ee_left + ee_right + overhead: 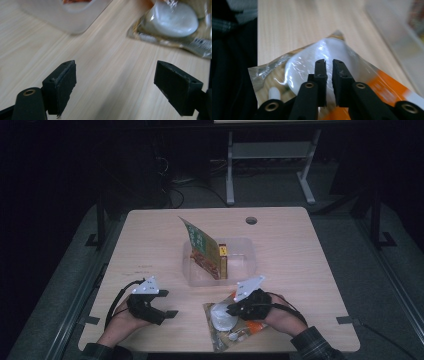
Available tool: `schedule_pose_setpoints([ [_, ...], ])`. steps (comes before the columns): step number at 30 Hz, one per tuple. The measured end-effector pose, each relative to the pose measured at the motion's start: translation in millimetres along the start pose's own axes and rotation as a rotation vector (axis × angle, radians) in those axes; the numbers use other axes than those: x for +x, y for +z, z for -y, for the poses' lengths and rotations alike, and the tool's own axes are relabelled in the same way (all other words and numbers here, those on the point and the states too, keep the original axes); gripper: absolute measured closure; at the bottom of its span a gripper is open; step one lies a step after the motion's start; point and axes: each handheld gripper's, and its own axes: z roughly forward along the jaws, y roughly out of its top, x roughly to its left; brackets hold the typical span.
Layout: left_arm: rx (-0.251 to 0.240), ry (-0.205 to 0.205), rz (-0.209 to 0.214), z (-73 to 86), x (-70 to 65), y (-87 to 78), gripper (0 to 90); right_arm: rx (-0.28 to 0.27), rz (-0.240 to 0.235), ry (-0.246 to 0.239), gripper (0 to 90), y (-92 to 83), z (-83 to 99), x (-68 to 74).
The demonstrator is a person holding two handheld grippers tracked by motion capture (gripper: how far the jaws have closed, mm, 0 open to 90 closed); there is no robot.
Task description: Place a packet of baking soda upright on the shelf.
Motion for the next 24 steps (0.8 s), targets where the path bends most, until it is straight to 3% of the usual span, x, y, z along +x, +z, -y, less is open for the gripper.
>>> schedule_pose_setpoints([
  [6,-0.002,0.037,0.044,-17.4,-13.2,17.6,17.8,-0.098,0.125,0.161,60.8,-36.8,27.5,-10.4],
  [10,0.018,0.084,0.084,-30.5,-21.9,34.3,17.8,-0.151,0.221,0.242,48.7,-55.8,49.5,-16.4],
  [12,0.023,0.1,0.102,-37.4,-24.8,43.4,17.8,-0.171,0.247,0.276,45.1,-63.2,59.6,-18.1],
  [17,0.018,0.13,0.141,-55.3,-29.4,64.8,18.0,-0.204,0.282,0.348,38.3,-76.1,78.0,-18.4],
  [24,0.017,0.157,0.182,-77.6,-34.2,92.0,19.3,-0.205,0.31,0.384,33.6,-83.7,95.4,-13.7],
])
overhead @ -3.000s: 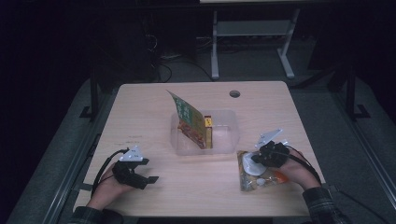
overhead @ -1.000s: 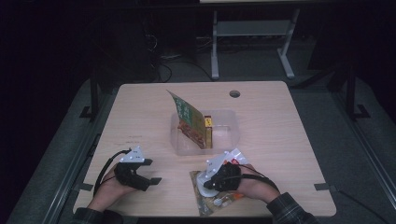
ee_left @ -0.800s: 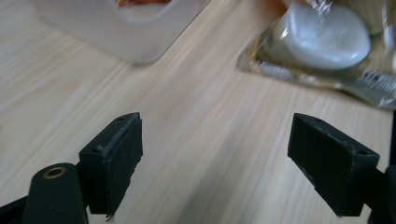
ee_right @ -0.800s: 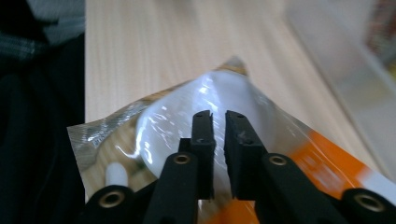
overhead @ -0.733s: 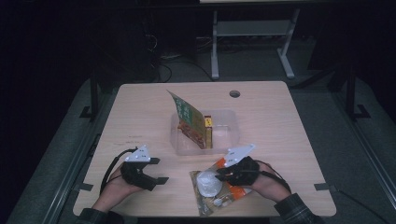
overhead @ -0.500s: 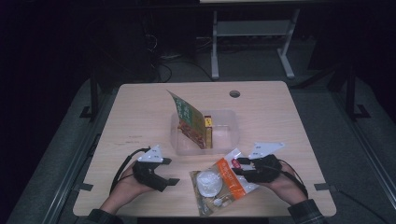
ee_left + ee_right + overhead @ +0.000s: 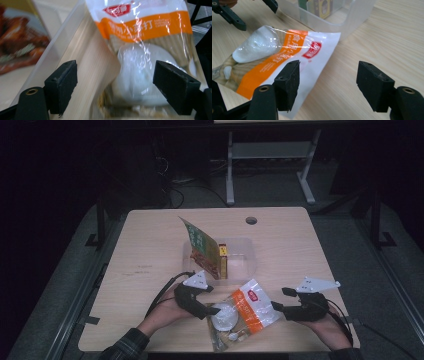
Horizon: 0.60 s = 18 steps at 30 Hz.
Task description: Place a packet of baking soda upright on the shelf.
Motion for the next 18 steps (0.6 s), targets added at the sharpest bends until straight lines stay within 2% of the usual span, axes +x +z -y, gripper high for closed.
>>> schedule_pose_setpoints([
  [7,0.018,-0.007,0.026,-14.4,1.0,25.7,20.0,-0.015,0.001,0.009,30.7,-4.3,5.6,0.2],
  [12,0.046,-0.018,0.069,-18.1,2.3,42.7,23.3,-0.026,-0.009,0.005,30.2,-3.6,5.1,1.1],
  [14,0.062,-0.029,0.084,-17.8,3.3,47.9,26.3,-0.026,-0.011,0.007,30.2,-3.4,4.7,1.3],
  [15,0.072,-0.022,0.094,-17.6,4.6,50.5,28.3,-0.027,-0.011,0.006,30.2,-3.3,4.5,1.1],
  [18,0.07,-0.048,0.141,-16.8,6.9,52.8,38.8,-0.031,-0.014,0.004,30.2,-2.5,4.2,1.0],
])
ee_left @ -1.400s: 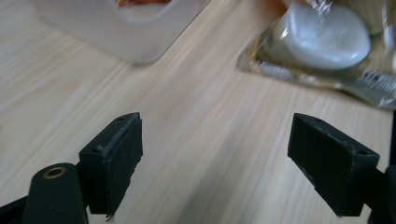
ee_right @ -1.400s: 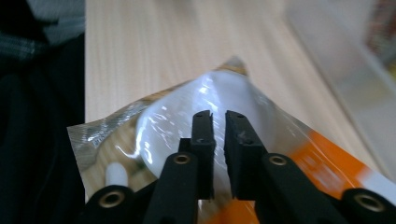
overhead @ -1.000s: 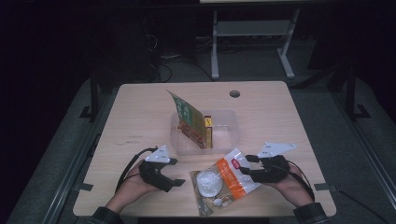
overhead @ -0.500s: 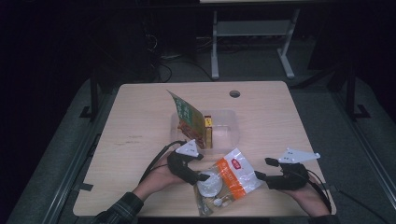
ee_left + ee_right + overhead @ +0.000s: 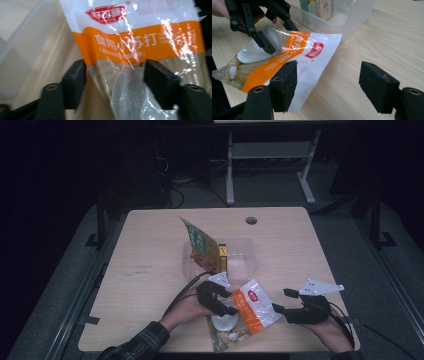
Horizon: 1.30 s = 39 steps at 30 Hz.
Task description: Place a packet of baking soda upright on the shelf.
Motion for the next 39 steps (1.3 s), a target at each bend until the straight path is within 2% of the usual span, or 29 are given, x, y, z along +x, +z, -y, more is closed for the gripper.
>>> schedule_pose_setpoints([
  [5,-0.01,-0.008,0.01,0.4,2.4,-3.0,57.2,0.001,-0.005,-0.004,30.3,1.5,-0.9,0.8],
  [6,-0.019,-0.02,0.01,0.5,2.3,-3.6,61.5,0.001,-0.006,-0.002,30.5,1.6,-1.3,1.2],
  [9,-0.029,0.0,0.0,-0.7,0.9,-5.8,75.4,-0.001,-0.006,0.0,30.7,1.3,-2.0,1.4],
  [11,-0.032,-0.003,0.0,-1.8,-3.0,-6.6,85.3,-0.003,-0.007,0.0,30.7,1.4,-2.2,1.2],
  [12,-0.03,0.005,-0.003,-2.3,-4.9,-6.4,87.1,-0.001,-0.009,0.0,30.7,1.5,-2.2,1.0],
  [17,-0.043,0.039,0.005,-5.0,-10.9,-10.0,88.7,-0.004,-0.014,-0.001,30.8,1.4,-2.4,1.1],
  [23,-0.076,0.055,0.003,-7.5,-15.8,-16.1,89.1,-0.026,-0.042,0.012,30.6,-0.3,-3.4,0.5],
  [29,-0.156,0.069,-0.04,-10.9,-19.0,-32.2,89.4,-0.05,-0.068,0.018,30.3,-0.8,-6.4,1.7],
  [32,-0.205,0.054,-0.064,-11.3,-19.4,-41.7,89.5,-0.057,-0.08,0.015,30.2,0.2,-8.5,3.2],
  [39,-0.282,0.05,-0.115,-9.2,-19.9,-65.1,89.7,-0.075,-0.106,0.016,30.3,2.8,-14.0,7.8],
])
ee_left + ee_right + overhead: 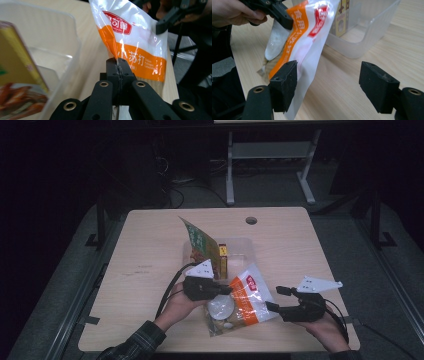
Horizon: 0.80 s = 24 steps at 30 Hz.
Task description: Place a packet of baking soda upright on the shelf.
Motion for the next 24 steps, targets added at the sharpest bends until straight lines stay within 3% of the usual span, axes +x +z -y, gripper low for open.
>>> schedule_pose_setpoints([
  [14,-0.128,-0.021,-0.084,-5.3,-3.0,-32.0,89.9,-0.027,-0.088,0.02,25.8,10.2,-4.1,1.8],
  [19,-0.16,-0.043,-0.1,-6.1,-1.7,-41.6,89.8,-0.02,-0.102,-0.02,22.3,22.3,-8.7,2.8],
  [24,-0.171,-0.051,-0.132,-5.6,-2.8,-50.4,89.8,-0.024,-0.153,-0.065,21.7,42.7,-23.4,6.2],
])
